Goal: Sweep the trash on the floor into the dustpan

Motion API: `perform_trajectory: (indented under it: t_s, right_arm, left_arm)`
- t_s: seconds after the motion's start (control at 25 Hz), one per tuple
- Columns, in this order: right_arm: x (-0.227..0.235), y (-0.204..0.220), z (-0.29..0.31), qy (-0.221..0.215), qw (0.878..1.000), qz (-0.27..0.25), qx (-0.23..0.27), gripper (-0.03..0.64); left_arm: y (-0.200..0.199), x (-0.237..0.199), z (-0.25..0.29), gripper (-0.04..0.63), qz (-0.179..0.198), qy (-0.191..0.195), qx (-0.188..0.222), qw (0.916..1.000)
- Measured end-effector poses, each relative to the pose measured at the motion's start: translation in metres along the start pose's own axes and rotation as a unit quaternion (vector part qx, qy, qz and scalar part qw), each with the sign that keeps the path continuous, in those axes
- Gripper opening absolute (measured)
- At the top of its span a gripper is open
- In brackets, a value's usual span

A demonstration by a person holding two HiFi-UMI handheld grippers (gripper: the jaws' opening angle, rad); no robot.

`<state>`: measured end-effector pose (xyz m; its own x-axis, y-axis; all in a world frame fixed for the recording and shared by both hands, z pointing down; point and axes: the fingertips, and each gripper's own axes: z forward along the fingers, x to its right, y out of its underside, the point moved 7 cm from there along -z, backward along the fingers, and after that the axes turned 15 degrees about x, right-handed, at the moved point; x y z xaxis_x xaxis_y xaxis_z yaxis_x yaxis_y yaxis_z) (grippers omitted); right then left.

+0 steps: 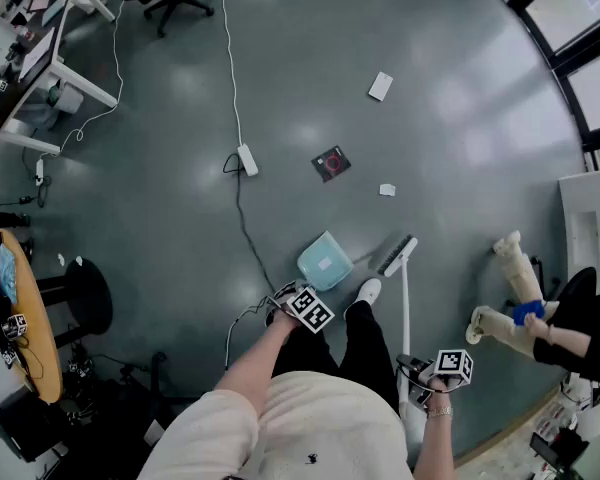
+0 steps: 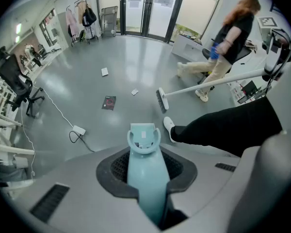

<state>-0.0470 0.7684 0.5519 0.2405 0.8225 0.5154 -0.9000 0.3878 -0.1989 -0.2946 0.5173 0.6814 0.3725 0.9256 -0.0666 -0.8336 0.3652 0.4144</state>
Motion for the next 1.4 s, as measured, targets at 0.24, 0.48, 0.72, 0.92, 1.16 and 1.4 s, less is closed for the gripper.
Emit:
perform_trajectory:
  t_s: [0.24, 0.48, 0.72, 0.92, 1.16, 1.4]
  right_arm:
    - [0.008, -0.110, -0.031, 0.053, 0.997, -0.063, -0.011, 0.137]
    - [-0.001, -0.286, -0.036, 0.111, 0.977, -0.175, -0.050, 0.137]
    - [-0.022, -0.432, -0.035, 0.194, 0.921, -0.324, -0.090, 0.129]
    - [-0.039, -0.467, -0.005, 0.240, 0.866, -0.420, -0.128, 0.127]
    - [-0.044, -0.431, 0.024, 0.226, 0.835, -0.458, -0.203, 0.127]
    - [-0.045, -0.374, 0.039, 0.224, 0.773, -0.535, -0.256, 0.126]
  left_arm:
    - [-0.046, 0.023, 0.007, 0.092, -0.046, -0.006, -0.001, 0.9989]
    - [-0.118, 0.032, 0.045, 0.092, -0.066, -0.041, -0.013, 0.9969]
    - [-0.195, 0.032, 0.084, 0.092, -0.115, -0.062, -0.017, 0.9913]
    - [-0.230, 0.038, 0.100, 0.092, -0.143, -0.068, -0.015, 0.9873]
    - [-0.230, 0.040, 0.104, 0.092, -0.149, -0.068, -0.027, 0.9861]
    - [-0.224, 0.037, 0.109, 0.092, -0.150, -0.069, -0.034, 0.9856]
